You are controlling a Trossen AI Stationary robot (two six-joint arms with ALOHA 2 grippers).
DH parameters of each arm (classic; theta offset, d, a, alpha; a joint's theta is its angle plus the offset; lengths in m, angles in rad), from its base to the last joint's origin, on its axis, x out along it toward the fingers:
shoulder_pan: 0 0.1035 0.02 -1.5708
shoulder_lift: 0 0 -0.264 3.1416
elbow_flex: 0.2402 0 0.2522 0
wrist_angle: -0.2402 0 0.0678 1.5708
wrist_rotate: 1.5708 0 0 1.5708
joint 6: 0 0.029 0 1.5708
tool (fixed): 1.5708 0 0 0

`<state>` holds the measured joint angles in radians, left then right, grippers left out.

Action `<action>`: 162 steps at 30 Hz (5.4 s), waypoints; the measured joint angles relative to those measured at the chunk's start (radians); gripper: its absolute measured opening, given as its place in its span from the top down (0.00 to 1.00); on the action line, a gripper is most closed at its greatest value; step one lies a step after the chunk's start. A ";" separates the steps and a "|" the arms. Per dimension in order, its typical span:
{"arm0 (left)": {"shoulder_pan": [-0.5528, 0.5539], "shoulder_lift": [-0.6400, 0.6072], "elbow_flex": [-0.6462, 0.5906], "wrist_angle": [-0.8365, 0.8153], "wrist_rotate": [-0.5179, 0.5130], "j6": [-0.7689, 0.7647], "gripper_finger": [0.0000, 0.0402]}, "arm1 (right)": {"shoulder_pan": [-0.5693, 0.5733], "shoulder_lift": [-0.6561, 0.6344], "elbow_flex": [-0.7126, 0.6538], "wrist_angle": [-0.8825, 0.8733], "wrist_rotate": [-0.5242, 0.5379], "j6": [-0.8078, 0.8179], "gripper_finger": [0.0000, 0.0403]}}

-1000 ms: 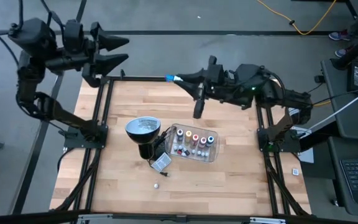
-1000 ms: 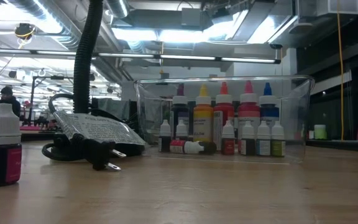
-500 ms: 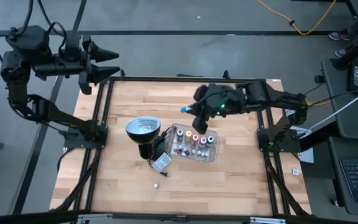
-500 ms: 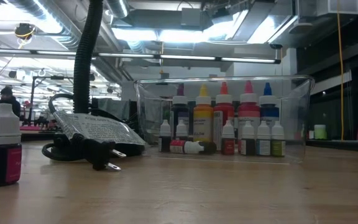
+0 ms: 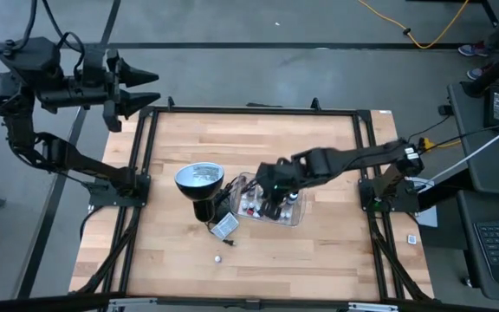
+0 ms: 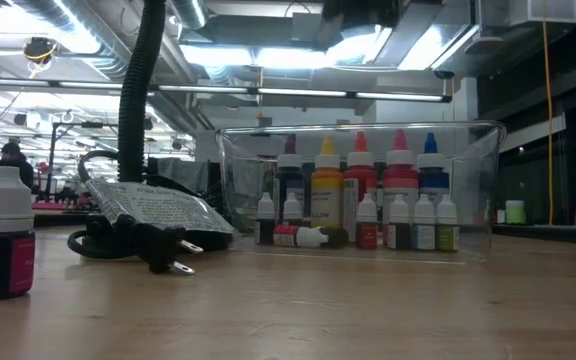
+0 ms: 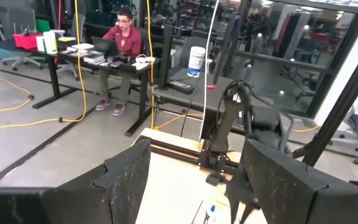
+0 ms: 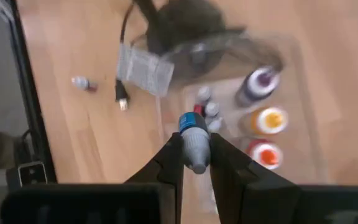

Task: Pick & Place food coloring
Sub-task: Put the small blue food coloring bottle into the transparent bin, then put the small red food coloring bottle into the transparent bin

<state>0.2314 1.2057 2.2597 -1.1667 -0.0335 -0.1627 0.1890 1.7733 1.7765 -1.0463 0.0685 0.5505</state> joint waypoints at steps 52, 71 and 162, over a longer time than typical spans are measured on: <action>0.000 0.010 0.000 -0.030 -0.001 -0.010 0.37 | -0.053 0.221 -0.322 0.245 -0.115 -0.170 0.74; 0.000 0.006 0.000 -0.042 -0.015 -0.023 0.37 | -0.056 0.232 -0.206 0.100 -0.050 -0.194 0.71; -1.260 1.015 0.000 -0.122 -0.651 -1.864 0.42 | 0.436 0.192 0.568 -0.465 0.306 -0.058 0.71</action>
<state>-1.0286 2.2203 2.2597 -1.2890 -0.6846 -2.0263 0.6254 1.9656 2.3448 -1.5112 0.3744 0.4927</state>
